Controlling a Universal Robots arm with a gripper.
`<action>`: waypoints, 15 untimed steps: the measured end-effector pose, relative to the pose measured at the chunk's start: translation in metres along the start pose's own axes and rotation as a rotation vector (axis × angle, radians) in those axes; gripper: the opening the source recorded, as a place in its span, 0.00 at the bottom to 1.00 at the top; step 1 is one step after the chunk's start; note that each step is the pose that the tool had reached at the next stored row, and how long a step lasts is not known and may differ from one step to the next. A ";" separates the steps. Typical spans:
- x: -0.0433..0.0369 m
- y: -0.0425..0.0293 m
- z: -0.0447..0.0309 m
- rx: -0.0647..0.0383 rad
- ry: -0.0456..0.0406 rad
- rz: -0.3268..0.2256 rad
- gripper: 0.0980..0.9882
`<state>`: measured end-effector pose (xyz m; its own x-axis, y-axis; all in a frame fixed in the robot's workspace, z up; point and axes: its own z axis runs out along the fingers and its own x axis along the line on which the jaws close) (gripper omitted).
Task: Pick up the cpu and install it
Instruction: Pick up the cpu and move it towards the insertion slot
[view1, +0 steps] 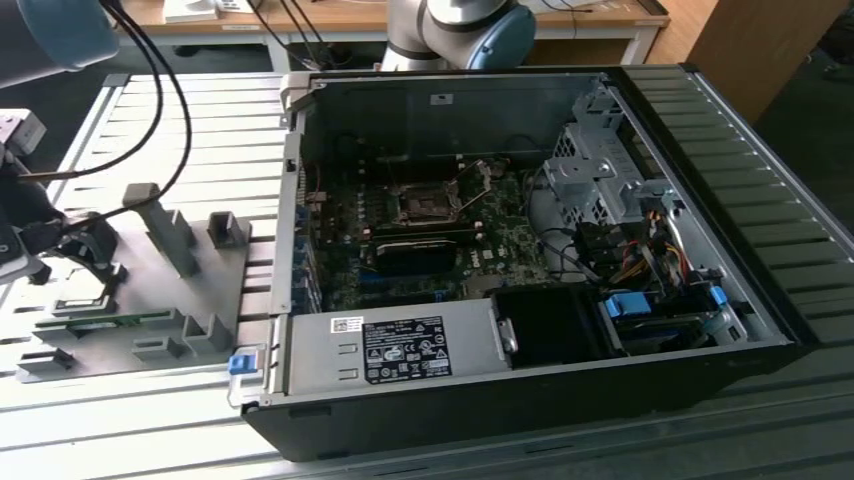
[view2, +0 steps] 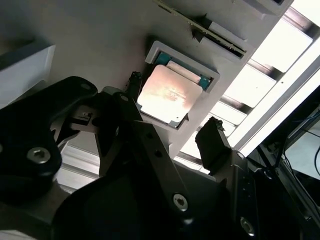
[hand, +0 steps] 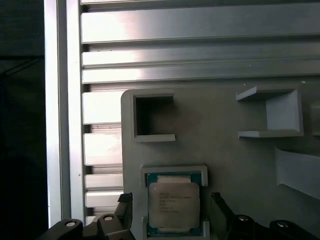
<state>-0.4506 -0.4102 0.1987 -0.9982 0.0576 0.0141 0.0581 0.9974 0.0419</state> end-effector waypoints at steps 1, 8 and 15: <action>0.0000 0.0000 0.0014 0.000 -0.0001 0.000 0.70; 0.0003 -0.0004 0.0089 0.000 -0.0001 0.000 0.70; 0.0003 -0.0008 0.0141 0.000 -0.0023 0.000 0.70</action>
<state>-0.4511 -0.4104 0.1846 -0.9983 0.0580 0.0117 0.0584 0.9974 0.0416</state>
